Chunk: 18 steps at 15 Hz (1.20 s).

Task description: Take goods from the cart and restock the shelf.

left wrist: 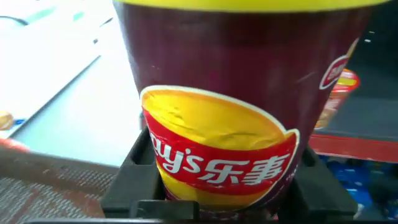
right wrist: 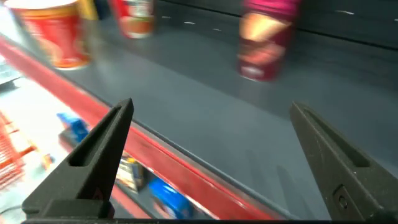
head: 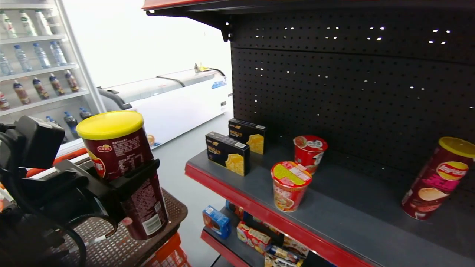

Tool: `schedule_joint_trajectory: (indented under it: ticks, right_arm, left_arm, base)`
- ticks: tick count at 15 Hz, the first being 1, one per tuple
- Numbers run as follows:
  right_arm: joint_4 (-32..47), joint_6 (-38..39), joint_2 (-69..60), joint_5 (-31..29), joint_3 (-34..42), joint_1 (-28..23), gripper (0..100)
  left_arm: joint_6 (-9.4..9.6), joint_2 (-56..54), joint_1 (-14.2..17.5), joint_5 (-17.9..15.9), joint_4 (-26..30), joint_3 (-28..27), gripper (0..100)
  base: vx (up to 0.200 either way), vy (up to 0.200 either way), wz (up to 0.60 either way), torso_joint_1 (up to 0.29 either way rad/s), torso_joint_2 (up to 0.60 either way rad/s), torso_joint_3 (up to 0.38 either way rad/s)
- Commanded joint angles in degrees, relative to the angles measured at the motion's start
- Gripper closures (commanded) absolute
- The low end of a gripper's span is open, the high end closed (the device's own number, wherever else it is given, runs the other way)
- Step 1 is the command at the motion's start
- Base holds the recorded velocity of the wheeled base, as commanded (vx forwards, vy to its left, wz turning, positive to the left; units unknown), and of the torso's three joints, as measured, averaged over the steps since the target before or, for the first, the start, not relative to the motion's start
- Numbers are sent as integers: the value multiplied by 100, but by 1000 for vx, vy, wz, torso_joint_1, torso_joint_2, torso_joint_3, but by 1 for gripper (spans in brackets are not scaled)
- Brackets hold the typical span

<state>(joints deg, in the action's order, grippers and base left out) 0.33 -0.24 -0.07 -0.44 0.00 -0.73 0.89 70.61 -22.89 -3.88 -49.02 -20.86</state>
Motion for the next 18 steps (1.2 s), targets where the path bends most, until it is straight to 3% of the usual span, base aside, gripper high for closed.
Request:
schedule_joint_trajectory:
  ticks: [1,2,3,6,10,18]
  right_arm:
    - [2,-2,7,0,0,3,0]
    - [2,-2,7,0,0,3,0]
    - [2,-2,7,0,0,3,0]
    - [2,-2,7,0,0,3,0]
    - [2,-2,7,0,0,3,0]
    - [2,-2,7,0,0,3,0]
  left_arm:
    - [43,-197,-13,19,191,-32,100]
    - [227,-416,-5,45,542,-76,100]
    - [280,-574,13,80,718,-103,100]
    - [289,-1313,13,247,1254,-59,100]
    - [298,-1779,39,388,1325,91,100]
    - [289,-2253,171,379,1325,644,100]
  base:
    - [0,0,-600,12,2,-2]
    - [0,0,-600,7,2,2]
    - [0,0,-600,2,2,2]
    - [0,0,-200,1,1,1]
    - [0,0,0,0,0,0]
    - [0,0,-525,2,2,4]
